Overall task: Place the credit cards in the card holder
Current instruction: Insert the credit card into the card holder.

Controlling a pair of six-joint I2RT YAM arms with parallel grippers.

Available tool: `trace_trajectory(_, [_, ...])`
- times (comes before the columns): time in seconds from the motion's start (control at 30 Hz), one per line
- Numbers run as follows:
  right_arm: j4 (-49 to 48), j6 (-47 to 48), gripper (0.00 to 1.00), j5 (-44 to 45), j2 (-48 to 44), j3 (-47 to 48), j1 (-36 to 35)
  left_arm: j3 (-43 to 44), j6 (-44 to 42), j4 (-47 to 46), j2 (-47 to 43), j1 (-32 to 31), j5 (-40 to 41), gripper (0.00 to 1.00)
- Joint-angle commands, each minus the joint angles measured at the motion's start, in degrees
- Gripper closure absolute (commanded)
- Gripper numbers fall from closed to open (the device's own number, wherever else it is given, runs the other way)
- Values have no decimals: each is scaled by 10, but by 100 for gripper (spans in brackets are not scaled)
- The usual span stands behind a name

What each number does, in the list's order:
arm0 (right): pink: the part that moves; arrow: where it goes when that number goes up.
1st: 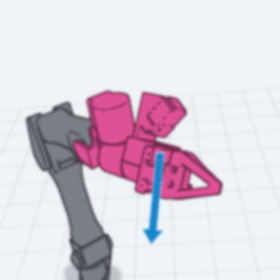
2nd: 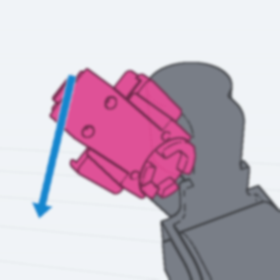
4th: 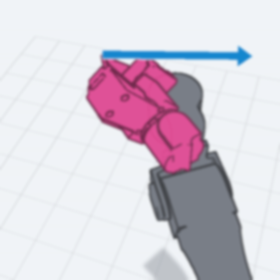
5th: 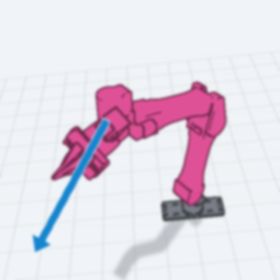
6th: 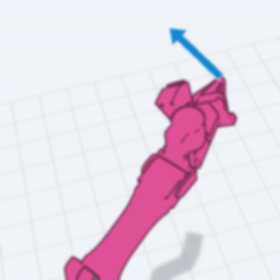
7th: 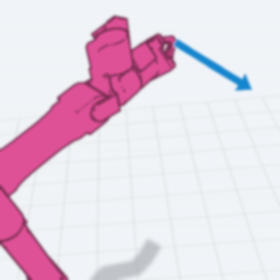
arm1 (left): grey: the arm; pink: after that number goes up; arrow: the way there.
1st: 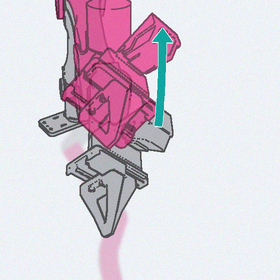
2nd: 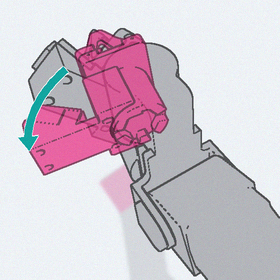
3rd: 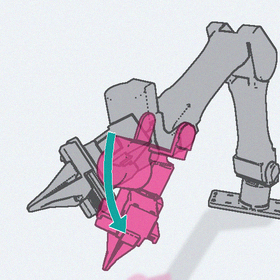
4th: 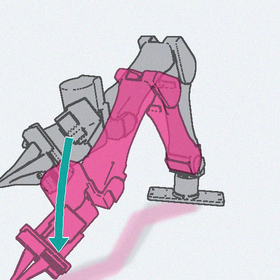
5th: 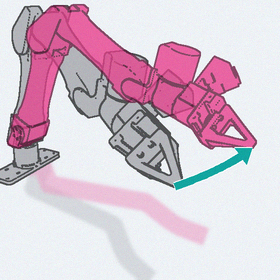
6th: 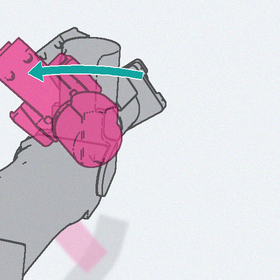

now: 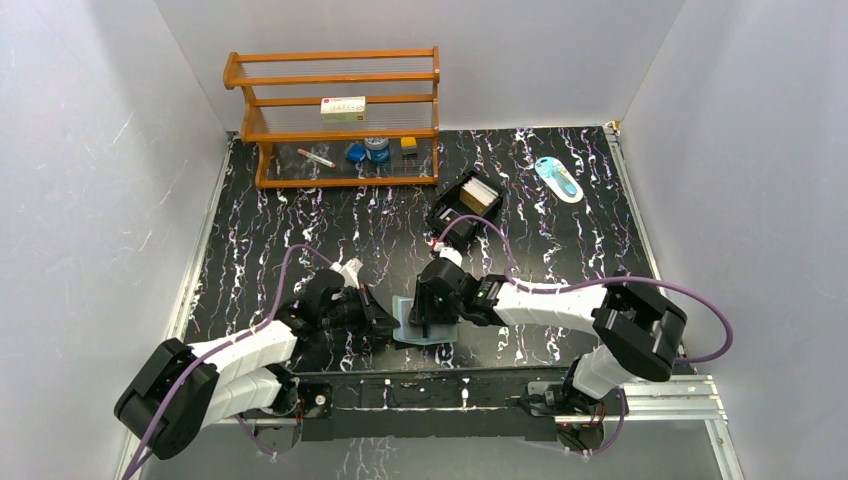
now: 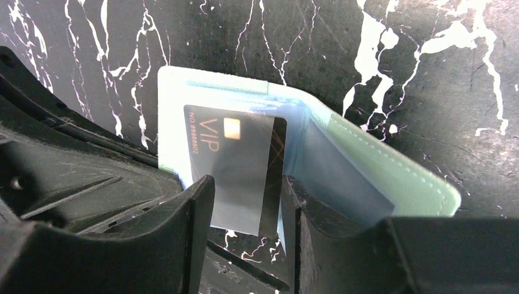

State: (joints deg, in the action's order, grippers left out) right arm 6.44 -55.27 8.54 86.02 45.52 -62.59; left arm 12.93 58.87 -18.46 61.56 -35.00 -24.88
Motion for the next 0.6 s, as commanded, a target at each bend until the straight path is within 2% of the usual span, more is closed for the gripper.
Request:
trace_trajectory(0.0, [10,-1,46,-3,17,27,0,10,-4,-16,-13,-3,-7,100])
trace_trajectory(0.23, [18,5,41,11,5,21,1,6,-4,-16,-14,-2,-3,100])
trace_trajectory(0.57, [-52,-8,48,-26,33,3,1,1,0,-29,-13,-3,-7,100])
